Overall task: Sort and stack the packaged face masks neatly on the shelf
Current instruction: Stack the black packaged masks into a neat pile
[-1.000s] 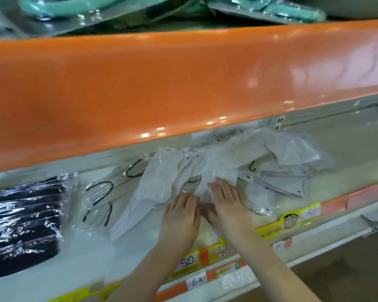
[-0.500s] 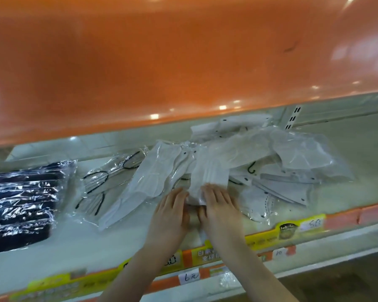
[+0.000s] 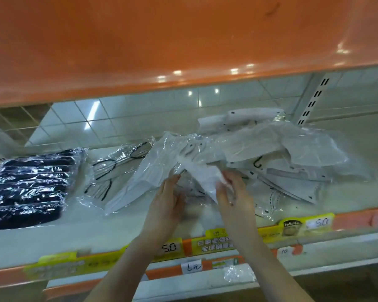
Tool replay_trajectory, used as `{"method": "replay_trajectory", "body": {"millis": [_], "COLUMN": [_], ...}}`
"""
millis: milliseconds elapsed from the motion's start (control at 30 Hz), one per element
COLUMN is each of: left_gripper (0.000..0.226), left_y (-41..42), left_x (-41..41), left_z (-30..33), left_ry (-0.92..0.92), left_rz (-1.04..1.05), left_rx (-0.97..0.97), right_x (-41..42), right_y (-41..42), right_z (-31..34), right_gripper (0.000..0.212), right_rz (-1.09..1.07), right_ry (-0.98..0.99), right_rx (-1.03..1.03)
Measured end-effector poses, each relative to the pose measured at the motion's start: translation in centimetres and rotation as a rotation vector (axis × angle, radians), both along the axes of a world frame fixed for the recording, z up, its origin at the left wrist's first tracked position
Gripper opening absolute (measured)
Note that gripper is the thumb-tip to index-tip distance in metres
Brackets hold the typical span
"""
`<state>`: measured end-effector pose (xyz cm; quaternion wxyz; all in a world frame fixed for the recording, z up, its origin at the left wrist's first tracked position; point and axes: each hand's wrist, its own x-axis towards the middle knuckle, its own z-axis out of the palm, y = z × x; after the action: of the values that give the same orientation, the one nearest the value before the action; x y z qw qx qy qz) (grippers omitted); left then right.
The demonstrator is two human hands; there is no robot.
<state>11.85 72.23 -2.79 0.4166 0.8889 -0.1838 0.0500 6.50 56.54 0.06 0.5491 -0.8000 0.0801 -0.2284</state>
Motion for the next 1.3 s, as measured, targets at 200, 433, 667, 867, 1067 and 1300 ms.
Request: {"method": "replay_trajectory", "body": {"millis": [200, 433, 667, 867, 1067, 1300], "left_gripper": [0.064, 0.048, 0.067, 0.076, 0.047, 0.023], "left_y": [-0.3, 0.9, 3.7, 3.7, 3.8, 6.2], "left_x": [-0.2, 0.8, 2.9, 3.3, 3.9, 5.8], "left_z": [2.0, 3.2, 1.4, 0.8, 1.2, 2.7], "left_ry": [0.195, 0.194, 0.171, 0.150, 0.015, 0.165], "left_rz": [0.046, 0.243, 0.184, 0.168, 0.204, 0.127], "left_rx": [-0.355, -0.388, 0.399, 0.567, 0.725, 0.407], "right_x": [-0.1, -0.6, -0.3, 1.5, 1.6, 2.0], "right_y": [-1.8, -1.7, -0.2, 1.4, 2.2, 4.8], "right_z": [4.2, 4.7, 6.7, 2.0, -2.3, -0.1], "right_gripper": [0.012, 0.026, 0.041, 0.044, 0.062, 0.070], "right_rz": [-0.041, 0.063, -0.106, 0.013, 0.146, 0.160], "right_ry": [-0.065, -0.002, -0.322, -0.194, 0.303, 0.464], "right_rx": [0.610, 0.268, -0.384, -0.873, -1.032, -1.102]}}
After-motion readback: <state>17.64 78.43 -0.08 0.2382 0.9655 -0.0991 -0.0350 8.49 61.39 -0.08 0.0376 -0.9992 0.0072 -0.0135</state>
